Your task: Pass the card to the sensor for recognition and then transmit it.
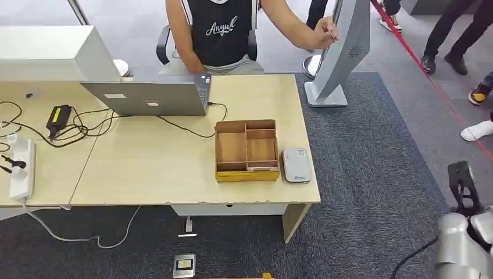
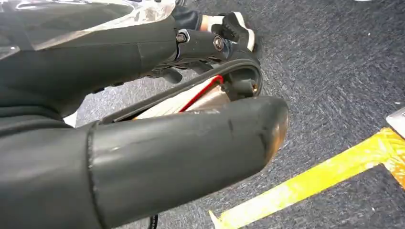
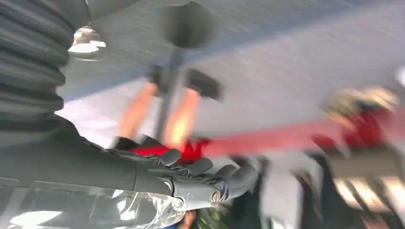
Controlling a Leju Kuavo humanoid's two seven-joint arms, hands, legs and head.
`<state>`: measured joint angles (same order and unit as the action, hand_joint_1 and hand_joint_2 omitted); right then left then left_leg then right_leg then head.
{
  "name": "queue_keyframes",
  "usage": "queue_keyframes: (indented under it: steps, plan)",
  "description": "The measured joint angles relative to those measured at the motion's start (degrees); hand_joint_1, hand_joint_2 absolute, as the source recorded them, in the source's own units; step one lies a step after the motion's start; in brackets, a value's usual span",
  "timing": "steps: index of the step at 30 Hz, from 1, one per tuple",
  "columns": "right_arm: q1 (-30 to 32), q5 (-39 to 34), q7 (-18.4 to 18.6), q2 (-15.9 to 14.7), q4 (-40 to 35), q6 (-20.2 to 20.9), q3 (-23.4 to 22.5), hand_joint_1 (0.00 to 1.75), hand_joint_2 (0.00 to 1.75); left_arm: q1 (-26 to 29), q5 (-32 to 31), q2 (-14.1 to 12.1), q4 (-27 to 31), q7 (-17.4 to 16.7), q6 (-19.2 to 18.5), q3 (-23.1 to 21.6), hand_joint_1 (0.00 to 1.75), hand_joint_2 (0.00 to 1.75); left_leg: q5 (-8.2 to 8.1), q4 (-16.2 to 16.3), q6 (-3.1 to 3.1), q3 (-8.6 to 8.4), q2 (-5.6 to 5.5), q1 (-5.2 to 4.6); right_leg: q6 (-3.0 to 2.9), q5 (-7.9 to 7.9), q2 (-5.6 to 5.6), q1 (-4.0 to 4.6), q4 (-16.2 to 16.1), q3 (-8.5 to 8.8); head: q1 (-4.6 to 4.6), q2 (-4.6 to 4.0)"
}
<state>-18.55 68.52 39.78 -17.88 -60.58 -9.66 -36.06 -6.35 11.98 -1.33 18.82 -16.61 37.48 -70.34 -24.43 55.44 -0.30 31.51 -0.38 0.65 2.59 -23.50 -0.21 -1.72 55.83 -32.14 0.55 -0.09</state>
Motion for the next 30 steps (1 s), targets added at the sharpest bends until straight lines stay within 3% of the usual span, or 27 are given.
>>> queue_keyframes:
  steps: [6,11,18,25,30]
  plan:
    - [-0.5,-3.8,0.0,-3.6,-14.9,-7.2,10.6,0.00,1.75,0.0,0.0,0.0,0.0,0.9,0.0,0.0,0.00,0.00,0.05,0.0,-0.02,0.09,0.00,-0.01,0.02,0.05,0.00,-0.01,0.1,0.03,0.00,0.02]
    - [-4.8,-3.5,-0.1,-7.1,-21.4,-8.4,21.1,0.00,1.75,-0.2,-0.6,0.0,0.0,1.4,0.0,0.0,0.00,0.00,0.11,0.0,-0.04,0.03,-0.07,0.00,0.00,0.07,-0.02,0.00,0.1,0.00,-0.02,0.02]
    - [-11.5,-1.7,-0.1,-10.5,-24.8,-7.8,35.0,0.00,1.75,-0.4,-1.8,0.0,0.0,1.6,-0.1,-0.5,0.00,0.00,0.12,0.0,-0.05,0.03,-0.12,0.03,0.01,0.07,-0.04,0.02,0.1,0.00,-0.02,0.00]
    - [-17.5,2.3,-0.1,-11.2,-24.9,-6.5,47.2,0.00,1.75,-1.3,-3.7,0.0,0.0,1.2,-0.4,-1.4,0.00,0.00,0.12,0.0,-0.06,0.06,-0.13,0.04,0.00,0.07,-0.05,0.02,0.1,-0.05,-0.04,0.00]
    - [-19.1,2.6,0.0,-11.4,-24.5,-6.6,52.1,0.00,1.75,-1.4,-3.7,0.0,0.0,1.1,-0.4,-1.7,0.00,0.00,0.12,0.0,-0.06,0.06,-0.11,0.04,0.00,0.07,-0.05,0.03,0.1,-0.06,-0.07,0.00]
